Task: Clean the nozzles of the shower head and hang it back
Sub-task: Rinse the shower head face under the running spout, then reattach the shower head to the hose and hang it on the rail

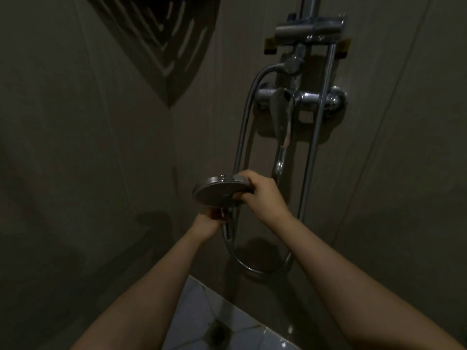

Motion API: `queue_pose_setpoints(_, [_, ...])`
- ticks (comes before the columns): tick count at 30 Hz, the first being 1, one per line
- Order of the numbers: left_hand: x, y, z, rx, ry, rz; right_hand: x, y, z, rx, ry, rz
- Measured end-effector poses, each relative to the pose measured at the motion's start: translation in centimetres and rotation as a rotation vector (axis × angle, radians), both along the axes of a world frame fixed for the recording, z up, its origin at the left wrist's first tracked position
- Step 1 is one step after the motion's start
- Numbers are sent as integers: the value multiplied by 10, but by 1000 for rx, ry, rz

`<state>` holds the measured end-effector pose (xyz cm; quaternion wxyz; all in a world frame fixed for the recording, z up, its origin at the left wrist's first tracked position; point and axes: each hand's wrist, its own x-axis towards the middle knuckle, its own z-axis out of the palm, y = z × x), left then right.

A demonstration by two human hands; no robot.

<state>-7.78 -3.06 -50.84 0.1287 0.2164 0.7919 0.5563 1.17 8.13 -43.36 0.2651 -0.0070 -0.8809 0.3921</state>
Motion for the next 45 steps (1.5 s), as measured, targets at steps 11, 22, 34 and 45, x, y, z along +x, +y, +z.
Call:
queue_pose_setpoints(11, [47,-19,159,33,-192,262,21,-26,159,-101,-134,60])
queue_pose_setpoints(22, [82,-12,318,-5,-293,391,35,1,291,-207,-273,123])
queue_pose_setpoints(34, [72,34,428,171,-218,425,17,107,264,-380,-358,-485])
queue_pose_setpoints(45, [61,37,435,259,-200,519,2,116,250,-756,-203,-550])
